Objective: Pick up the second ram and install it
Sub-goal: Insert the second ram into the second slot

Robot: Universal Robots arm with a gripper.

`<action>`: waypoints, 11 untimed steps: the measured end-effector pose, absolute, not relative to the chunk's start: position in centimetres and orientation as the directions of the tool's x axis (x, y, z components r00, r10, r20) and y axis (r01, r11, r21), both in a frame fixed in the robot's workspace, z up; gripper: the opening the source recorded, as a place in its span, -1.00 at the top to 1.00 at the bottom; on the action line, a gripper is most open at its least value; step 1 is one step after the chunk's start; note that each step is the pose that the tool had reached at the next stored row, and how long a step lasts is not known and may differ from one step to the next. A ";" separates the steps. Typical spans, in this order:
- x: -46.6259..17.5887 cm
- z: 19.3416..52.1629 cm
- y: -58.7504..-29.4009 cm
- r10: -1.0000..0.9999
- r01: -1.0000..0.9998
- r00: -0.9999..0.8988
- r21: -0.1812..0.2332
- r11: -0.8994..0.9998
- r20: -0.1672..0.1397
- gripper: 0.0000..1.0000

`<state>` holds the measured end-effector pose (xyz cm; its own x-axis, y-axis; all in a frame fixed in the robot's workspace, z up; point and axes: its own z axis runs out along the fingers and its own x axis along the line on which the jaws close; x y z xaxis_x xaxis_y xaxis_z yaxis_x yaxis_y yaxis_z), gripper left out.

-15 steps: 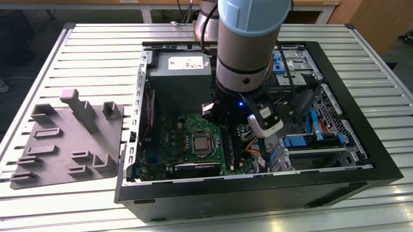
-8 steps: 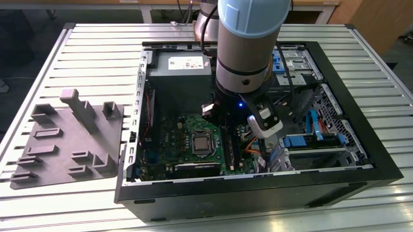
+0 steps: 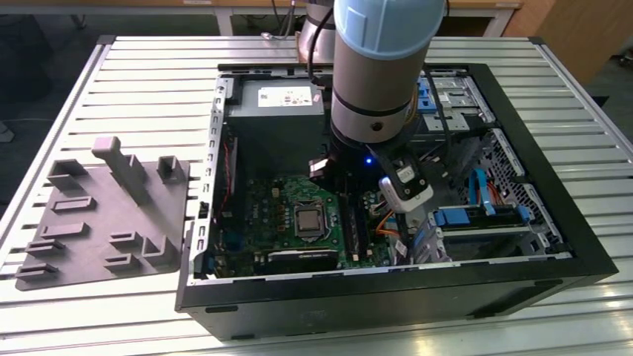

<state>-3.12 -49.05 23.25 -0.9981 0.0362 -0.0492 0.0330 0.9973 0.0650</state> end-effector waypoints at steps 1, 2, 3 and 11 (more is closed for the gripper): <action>-3.1 23.3 -49.0 0.036 0.033 -0.998 0.066 0.997 -0.049 0.76; -3.1 23.2 -49.0 0.036 0.033 -0.998 0.066 0.997 -0.049 0.76; -3.1 23.3 -49.1 0.036 0.033 -0.998 0.066 0.997 -0.049 0.76; -3.1 23.2 -49.0 0.036 0.033 -0.998 0.067 0.997 -0.049 0.76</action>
<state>-3.11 -49.02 23.19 -0.9981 0.0360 -0.0491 0.0327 0.9972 0.0665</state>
